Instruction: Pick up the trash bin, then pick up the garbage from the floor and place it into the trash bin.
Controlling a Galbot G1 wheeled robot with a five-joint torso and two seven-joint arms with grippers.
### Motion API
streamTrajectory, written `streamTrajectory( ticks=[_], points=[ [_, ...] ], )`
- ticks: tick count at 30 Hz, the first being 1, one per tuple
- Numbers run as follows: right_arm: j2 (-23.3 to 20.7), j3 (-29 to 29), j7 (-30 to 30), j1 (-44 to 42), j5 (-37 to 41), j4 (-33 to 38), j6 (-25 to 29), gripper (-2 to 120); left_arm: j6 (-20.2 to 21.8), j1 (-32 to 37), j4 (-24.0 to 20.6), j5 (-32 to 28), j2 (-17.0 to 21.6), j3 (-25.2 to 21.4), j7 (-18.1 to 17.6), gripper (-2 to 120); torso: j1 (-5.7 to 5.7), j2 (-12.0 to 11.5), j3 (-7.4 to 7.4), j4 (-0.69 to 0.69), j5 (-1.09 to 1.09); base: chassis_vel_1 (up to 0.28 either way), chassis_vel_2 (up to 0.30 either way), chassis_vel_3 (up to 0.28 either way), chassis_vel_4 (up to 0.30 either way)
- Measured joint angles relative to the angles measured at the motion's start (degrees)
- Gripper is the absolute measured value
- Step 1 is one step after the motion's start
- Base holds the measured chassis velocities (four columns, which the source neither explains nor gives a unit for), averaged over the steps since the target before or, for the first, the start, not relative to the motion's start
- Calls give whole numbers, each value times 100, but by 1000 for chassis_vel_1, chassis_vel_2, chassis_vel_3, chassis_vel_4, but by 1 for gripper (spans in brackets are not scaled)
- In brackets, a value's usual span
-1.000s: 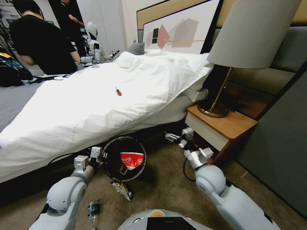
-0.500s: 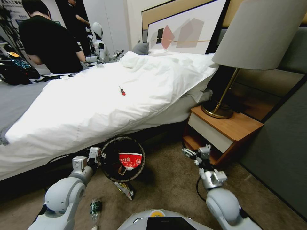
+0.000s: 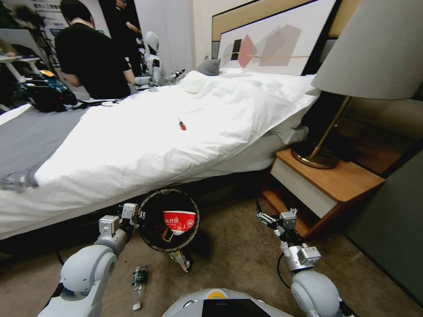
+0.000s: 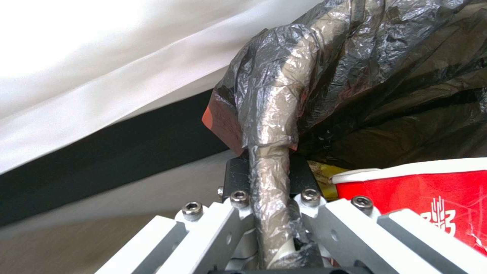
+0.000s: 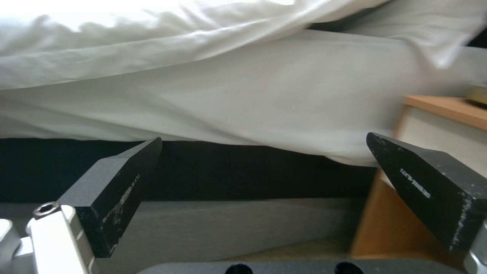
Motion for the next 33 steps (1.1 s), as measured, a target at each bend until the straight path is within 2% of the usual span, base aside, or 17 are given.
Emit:
streamTrajectory(
  ticks=[33],
  points=[
    [7,-16,-40,27,92,-181,-63,100,0,-60,88,-35,34,7,8,1,0,0,0,0,0,103,106,106,103]
  ],
)
